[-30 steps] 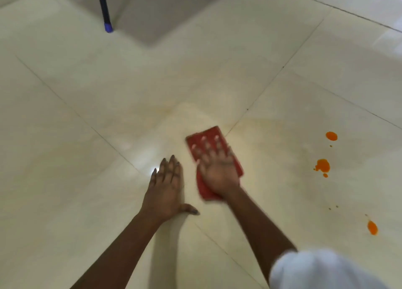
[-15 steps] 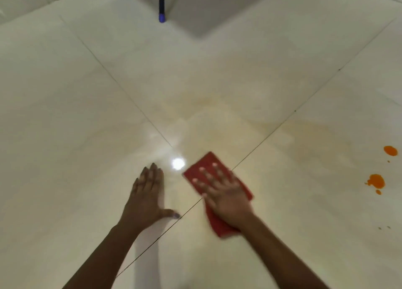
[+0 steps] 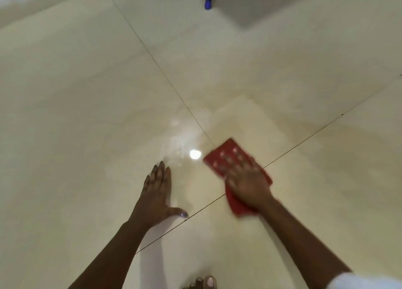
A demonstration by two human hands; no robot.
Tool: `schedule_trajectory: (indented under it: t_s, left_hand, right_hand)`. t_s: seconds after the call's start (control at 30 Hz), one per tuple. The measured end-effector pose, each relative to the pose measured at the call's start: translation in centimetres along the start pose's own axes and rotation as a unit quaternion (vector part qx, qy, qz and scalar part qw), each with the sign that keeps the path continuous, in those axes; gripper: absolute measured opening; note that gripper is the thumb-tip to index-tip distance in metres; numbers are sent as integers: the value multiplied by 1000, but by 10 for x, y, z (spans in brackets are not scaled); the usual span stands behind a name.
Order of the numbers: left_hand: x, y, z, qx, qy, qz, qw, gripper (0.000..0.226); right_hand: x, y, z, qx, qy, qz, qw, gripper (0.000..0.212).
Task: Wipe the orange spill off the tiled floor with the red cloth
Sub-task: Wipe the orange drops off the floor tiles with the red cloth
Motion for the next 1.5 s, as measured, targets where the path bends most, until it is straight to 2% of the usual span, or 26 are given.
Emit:
schedule_trajectory:
  t_s: [0.07,0.1,0.17,0.23,0.33,0.4,0.47,0.5,0.57,0.63,0.7,0.73,0.83,0.9,0.97,1.03,1.07,1.17,1.23,1.27,1.33,1.4,1.47,1.5]
  left_hand:
    - [1,5,-1,0,-1,-9,1000,151]
    - [1,7,-1,-4,-4,-18,1000,152]
    - [2,11,-8,-14,-12,-35,999,153]
    - [4,18,-19,-25,-11,-48,998,154]
    - [7,23,-30,-24,-4,-40,999,153]
    - [3,16,-28,-13,-13,-35,999,153]
    - [-1,3,-20,3,-24,-47,999,153]
    - [-2,-6,-16,8,-29,-57,998,153]
    - [-6,-18,-10,3,-41,-87,995,155]
    - [-7,-25,-8,2,-34,-102,994,153]
    - [-8,-37,-6,15,-20,-80,997,142]
    - [-7,-47,-4,25,-11,-68,997,137]
    - [-5,-83,7,67,-11,-45,997,134]
    - [2,-110,15,92,-1,-29,995,136]
    - [7,-126,19,103,-8,-23,994,142]
    - [12,-144,24,131,-3,-2,991,147]
    - [16,-155,27,146,3,17,989,148]
    - [20,-192,30,181,10,61,981,134]
    - [28,-222,33,213,10,85,973,132]
    - [32,-234,34,226,11,96,969,132]
    - [38,-256,35,245,20,104,964,133]
    - [44,-272,34,273,23,113,955,135]
    - [50,-285,33,301,23,129,945,135]
    - [53,-297,31,318,25,138,938,136]
  right_hand:
    - [-5,-9,45,82,12,35,996,55]
    - [-2,5,65,85,9,40,996,56]
    - [9,59,79,24,31,37,999,56]
    - [18,103,44,-87,38,37,995,52]
    - [16,91,-23,-177,48,44,982,46]
    - [9,45,-16,-132,27,17,991,49]
    - [-3,17,26,-11,42,33,999,58]
    - [-5,20,44,24,46,42,998,63]
    - [0,53,50,9,63,48,997,65]
    - [11,76,17,-78,66,45,994,53]
    - [7,52,-28,-85,58,48,994,50]
    - [3,24,-39,-50,33,27,998,52]
    - [-14,-57,-27,143,16,22,989,62]
    - [-17,-57,-15,213,0,28,977,60]
    - [-10,-27,-23,160,-5,35,987,55]
    - [-4,-18,-73,107,-3,37,994,50]
    - [-5,-31,-107,119,-10,27,992,50]
    - [-23,-104,-166,257,-63,-7,964,53]
    - [-35,-140,-161,360,-49,0,932,58]
    - [-37,-141,-148,377,-49,7,925,61]
    - [-32,-125,-143,341,-47,0,939,60]
    - [-20,-95,-174,283,-35,-20,958,53]
    - [-16,-79,-231,299,-61,-33,952,51]
    - [-17,-84,-259,335,-82,-33,938,52]
Point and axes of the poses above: each hand's wrist, its own z-axis towards the middle knuckle, its own x-axis out of the palm, y = z × x, the point moved 4 cm from there along z, towards the middle knuckle, and after that the axes turned 7 degrees about -x, right-handed, at the moved point
